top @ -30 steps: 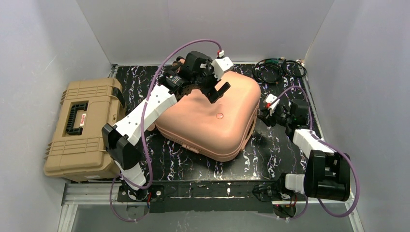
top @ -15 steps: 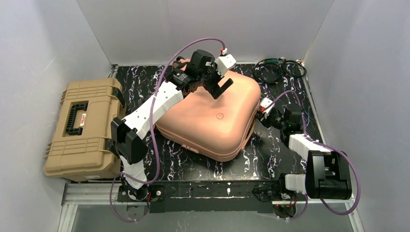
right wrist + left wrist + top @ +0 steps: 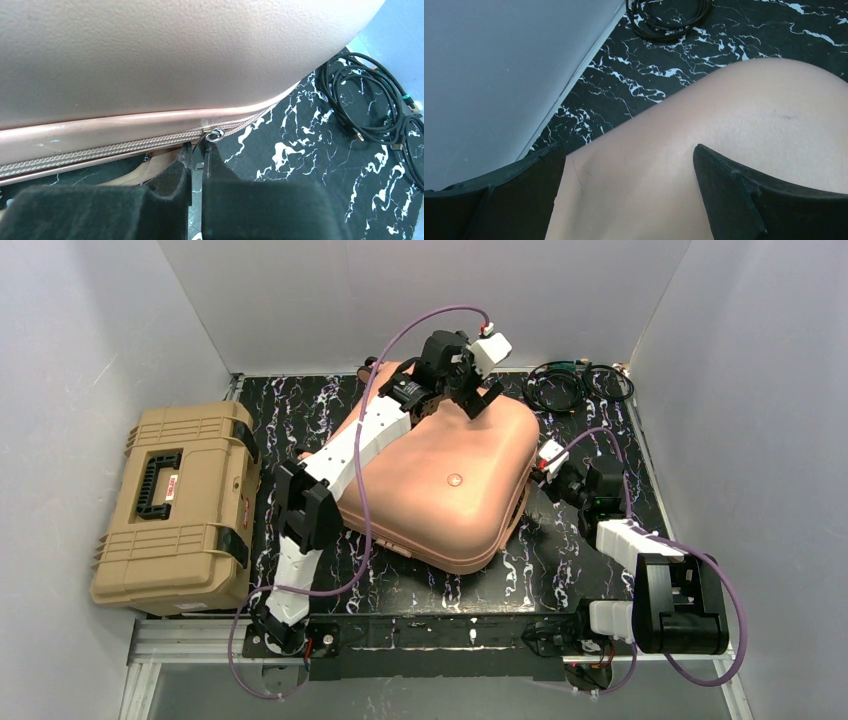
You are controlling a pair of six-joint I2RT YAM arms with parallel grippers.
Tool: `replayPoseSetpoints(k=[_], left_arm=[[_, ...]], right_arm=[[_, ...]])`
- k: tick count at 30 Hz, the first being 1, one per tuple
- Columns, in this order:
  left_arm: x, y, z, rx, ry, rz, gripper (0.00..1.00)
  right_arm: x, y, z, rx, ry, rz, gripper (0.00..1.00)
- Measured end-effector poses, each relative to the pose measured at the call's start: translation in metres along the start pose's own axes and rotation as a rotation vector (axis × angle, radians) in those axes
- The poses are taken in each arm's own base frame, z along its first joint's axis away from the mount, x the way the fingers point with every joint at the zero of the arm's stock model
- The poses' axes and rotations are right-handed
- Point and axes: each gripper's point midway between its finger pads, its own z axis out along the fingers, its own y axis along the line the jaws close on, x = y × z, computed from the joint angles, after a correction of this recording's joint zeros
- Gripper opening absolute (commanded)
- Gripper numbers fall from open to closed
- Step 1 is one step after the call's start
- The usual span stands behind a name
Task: Pack the luggage
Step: Zip the luggage at the center of the board.
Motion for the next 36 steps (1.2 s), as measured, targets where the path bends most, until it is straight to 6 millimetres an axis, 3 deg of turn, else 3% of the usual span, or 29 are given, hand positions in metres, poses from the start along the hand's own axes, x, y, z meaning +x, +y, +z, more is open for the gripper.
replayPoseSetpoints(k=[7,15,20,26,29,32,36], left_arm=[[-0.012,0.005,0.025,-0.020,-0.062,0.067,0.98],[-0.021,0.005,0.052,-0.039,-0.131,0.162,0.98],[-0.025,0.002,0.053,-0.020,-0.152,0.201,0.94],[-0.024,-0.007,0.055,0.023,-0.180,0.239,0.82],[-0.024,-0.016,0.048,0.063,-0.191,0.251,0.81],[-0.022,-0.027,0.039,0.107,-0.189,0.253,0.81],[-0.020,-0.040,0.028,0.148,-0.185,0.246,0.80]], right_arm=[[0.005,-0.008,-0.001,0.053,0.037,0.036,0.01],[0.011,-0.024,0.010,0.090,0.079,0.114,0.01],[0.013,-0.035,0.017,0.113,0.098,0.166,0.01],[0.014,-0.044,0.025,0.116,0.105,0.207,0.01],[0.014,-0.046,0.028,0.095,0.100,0.222,0.01],[0.015,-0.053,0.031,0.081,0.103,0.241,0.09],[0.015,-0.065,0.032,0.095,0.120,0.256,0.07]])
